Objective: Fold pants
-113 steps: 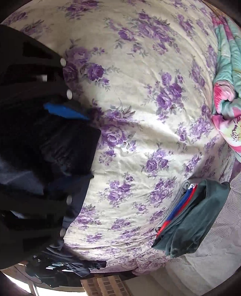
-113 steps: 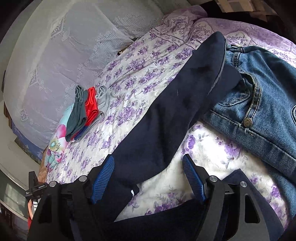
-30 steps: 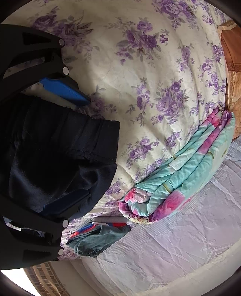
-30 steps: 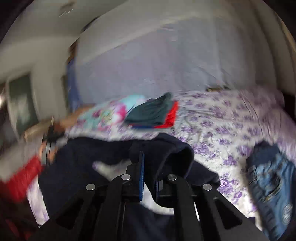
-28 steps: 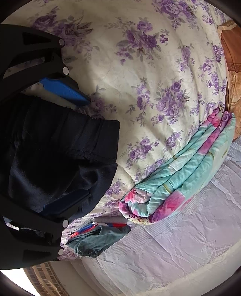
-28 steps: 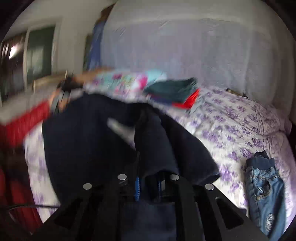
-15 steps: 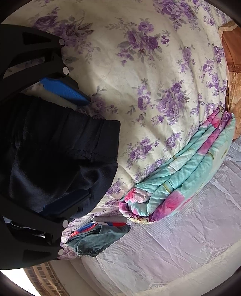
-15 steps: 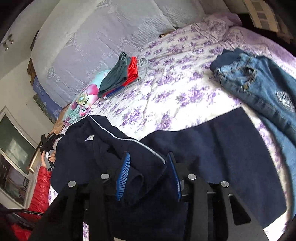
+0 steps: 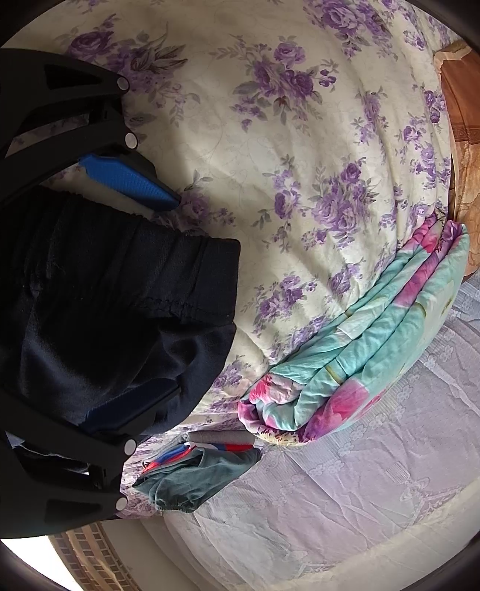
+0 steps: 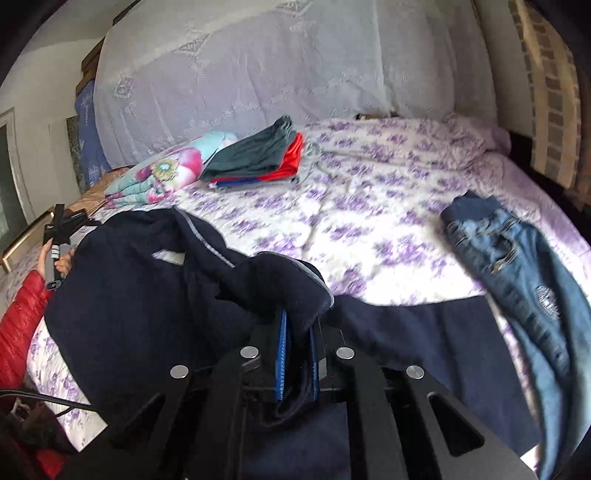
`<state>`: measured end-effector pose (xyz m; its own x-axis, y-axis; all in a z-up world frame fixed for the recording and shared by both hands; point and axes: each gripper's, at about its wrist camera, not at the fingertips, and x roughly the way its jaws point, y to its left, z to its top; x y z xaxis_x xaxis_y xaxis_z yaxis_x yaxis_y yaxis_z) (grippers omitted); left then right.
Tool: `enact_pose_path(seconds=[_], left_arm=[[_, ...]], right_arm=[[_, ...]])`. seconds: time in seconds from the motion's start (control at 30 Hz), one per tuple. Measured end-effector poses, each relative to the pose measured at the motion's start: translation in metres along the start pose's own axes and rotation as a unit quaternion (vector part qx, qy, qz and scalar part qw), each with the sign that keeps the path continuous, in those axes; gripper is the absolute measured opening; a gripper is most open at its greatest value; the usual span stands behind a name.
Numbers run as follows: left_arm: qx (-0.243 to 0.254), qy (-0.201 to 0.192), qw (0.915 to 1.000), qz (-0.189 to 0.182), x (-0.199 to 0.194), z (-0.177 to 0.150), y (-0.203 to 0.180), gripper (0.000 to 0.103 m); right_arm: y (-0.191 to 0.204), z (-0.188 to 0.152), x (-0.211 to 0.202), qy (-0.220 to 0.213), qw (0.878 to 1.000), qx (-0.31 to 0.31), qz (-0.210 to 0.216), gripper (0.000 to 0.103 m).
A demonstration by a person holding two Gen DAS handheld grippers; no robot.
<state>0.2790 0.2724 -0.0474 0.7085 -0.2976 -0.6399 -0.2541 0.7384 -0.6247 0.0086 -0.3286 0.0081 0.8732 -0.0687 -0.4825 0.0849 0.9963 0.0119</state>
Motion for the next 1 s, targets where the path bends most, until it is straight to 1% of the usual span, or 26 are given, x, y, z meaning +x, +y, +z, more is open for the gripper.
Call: enact_pose_path(seconds=[0.07,0.1,0.13,0.17,0.2,0.27,0.3,0.33,0.37,0.4,0.47,0.53,0.6,0.63,0.67,0.7,0.73,0.77,0.8,0.87,0.93,1.0], left_arm=[[-0.001,-0.003,1.0000,-0.002,-0.003,-0.001,-0.001,0.090],[-0.003,-0.005,1.0000,-0.004,-0.005,-0.001,-0.001,0.089],[-0.003,-0.009,0.9999,-0.007,-0.009,-0.001,-0.001,0.089],[0.001,-0.014,0.9998,-0.015,-0.013,-0.002,-0.003,0.089],[0.008,-0.017,0.9996,-0.021,-0.015,-0.002,-0.005,0.089],[0.022,-0.016,0.9995,-0.017,-0.015,-0.003,-0.009,0.089],[0.025,-0.013,0.9995,-0.017,-0.013,-0.003,-0.010,0.089],[0.025,-0.005,0.9995,-0.020,-0.011,-0.003,-0.010,0.089],[0.023,-0.002,0.9995,-0.022,-0.010,-0.002,-0.009,0.089],[0.019,0.000,0.9995,-0.026,-0.010,-0.002,-0.007,0.089],[0.015,0.008,0.9993,-0.033,-0.008,0.001,-0.007,0.090],[0.013,0.018,0.9991,-0.037,-0.005,0.004,-0.007,0.090],[0.013,0.027,0.9986,-0.045,-0.001,0.010,-0.008,0.089],[0.016,0.029,0.9984,-0.045,0.001,0.011,-0.009,0.087],[0.021,0.031,0.9986,-0.038,0.003,0.013,-0.011,0.077],[0.028,0.033,0.9987,-0.029,0.005,0.014,-0.011,0.068],[0.034,0.032,0.9987,-0.019,0.008,0.014,-0.010,0.052],[0.034,0.028,0.9989,-0.013,0.010,0.014,-0.007,0.042],[0.027,0.028,0.9990,-0.020,0.011,0.014,-0.003,0.042],[0.017,0.020,0.9990,-0.038,0.007,0.015,0.002,0.041],[0.027,0.008,0.9989,-0.039,0.003,0.014,0.000,0.040],[0.037,0.003,0.9989,-0.030,0.002,0.013,-0.004,0.040]], right_arm=[[-0.017,0.021,-0.009,-0.053,0.995,-0.010,-0.086,0.009],[-0.028,0.030,-0.012,-0.074,0.990,-0.006,-0.119,0.004],[-0.037,0.038,-0.010,-0.084,0.985,-0.007,-0.147,0.002],[-0.043,0.044,0.001,-0.069,0.981,-0.028,-0.179,0.000],[-0.049,0.045,0.015,-0.047,0.979,-0.047,-0.191,0.000],[-0.069,0.037,0.039,-0.013,0.983,-0.029,-0.178,0.000],[-0.083,0.032,0.046,0.001,0.986,0.000,-0.165,0.000],[-0.095,0.027,0.048,0.006,0.989,0.038,-0.140,0.000],[-0.108,0.020,0.047,0.008,0.991,0.084,-0.100,0.000],[-0.117,0.013,0.047,0.008,0.991,0.122,-0.062,0.000],[-0.128,0.003,0.048,0.015,0.986,0.167,-0.012,0.001],[-0.131,-0.003,0.052,0.029,0.981,0.191,0.017,0.001],[-0.136,-0.005,0.053,0.027,0.975,0.218,0.041,0.002],[-0.138,-0.004,0.054,0.024,0.972,0.229,0.052,0.002],[-0.139,-0.002,0.056,0.022,0.970,0.236,0.061,0.007],[-0.138,0.000,0.059,0.022,0.969,0.239,0.063,0.033],[-0.138,0.003,0.062,0.018,0.969,0.238,0.060,0.053],[-0.136,0.007,0.064,0.010,0.971,0.232,0.056,0.073],[-0.135,0.011,0.067,0.009,0.974,0.220,0.058,0.073],[-0.136,0.019,0.078,0.021,0.976,0.208,0.056,0.073],[-0.141,0.025,0.092,0.033,0.976,0.211,0.053,0.073],[-0.149,0.028,0.106,0.040,0.972,0.224,0.060,0.073]])
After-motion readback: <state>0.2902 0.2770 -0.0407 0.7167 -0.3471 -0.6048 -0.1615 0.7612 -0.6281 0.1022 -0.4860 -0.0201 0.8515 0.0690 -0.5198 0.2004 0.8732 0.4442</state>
